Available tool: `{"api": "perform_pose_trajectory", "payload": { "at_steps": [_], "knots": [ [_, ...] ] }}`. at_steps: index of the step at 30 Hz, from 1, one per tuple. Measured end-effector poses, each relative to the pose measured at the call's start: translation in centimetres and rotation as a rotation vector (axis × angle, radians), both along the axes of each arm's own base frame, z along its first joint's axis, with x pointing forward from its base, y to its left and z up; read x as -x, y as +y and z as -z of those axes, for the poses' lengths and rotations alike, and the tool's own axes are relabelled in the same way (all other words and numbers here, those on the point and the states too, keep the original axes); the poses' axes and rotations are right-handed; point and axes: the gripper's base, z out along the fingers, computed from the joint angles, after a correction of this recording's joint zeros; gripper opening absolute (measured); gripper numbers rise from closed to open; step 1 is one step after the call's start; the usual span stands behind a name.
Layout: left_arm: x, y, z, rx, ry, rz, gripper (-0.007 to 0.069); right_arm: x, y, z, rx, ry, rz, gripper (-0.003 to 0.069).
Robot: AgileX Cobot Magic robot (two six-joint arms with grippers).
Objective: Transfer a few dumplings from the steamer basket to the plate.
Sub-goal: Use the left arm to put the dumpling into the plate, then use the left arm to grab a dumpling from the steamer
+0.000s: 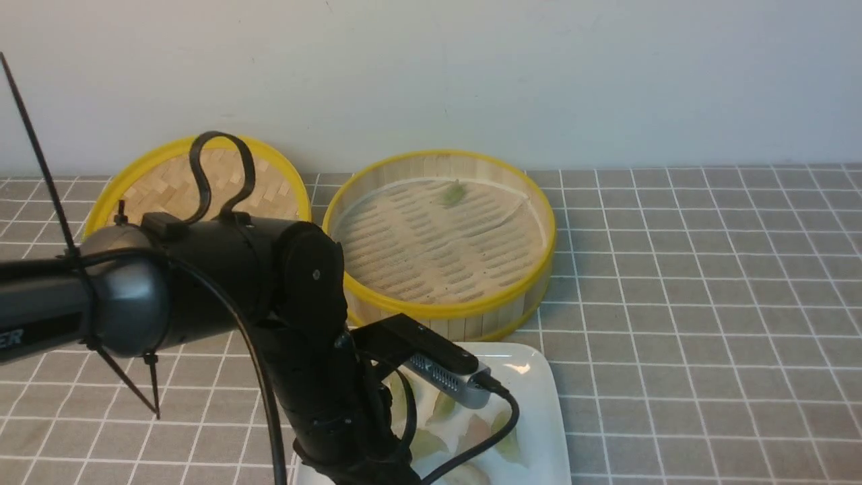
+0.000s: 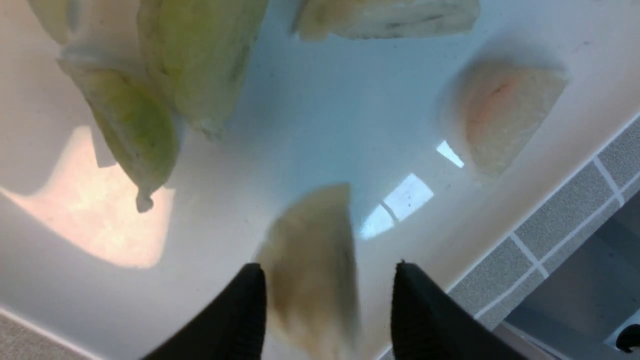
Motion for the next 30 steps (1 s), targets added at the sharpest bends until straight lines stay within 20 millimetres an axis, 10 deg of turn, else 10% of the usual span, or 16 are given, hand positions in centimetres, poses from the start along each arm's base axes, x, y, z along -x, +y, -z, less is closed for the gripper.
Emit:
{"api": "perform_pose_trajectory", "payload": {
  "at_steps": [9,19,30],
  "knots": [
    [-2.4,-1.2,-4.0,0.008,-0.08,-0.067,0.0456,0.0,0.0,0.0,0.0,0.0,0.0,-0.0013],
    [-12.1,-1.2,-14.1,0.013,-0.487,-0.239,0.0039,0.0,0.0,0.0,0.0,0.0,0.0,-0.0013],
    [-25.8,-0.5,-7.2,0.092,-0.537,-0.182,-0.0005,0.0,0.0,0.0,0.0,0.0,0.0,-0.0013]
  ]
}}
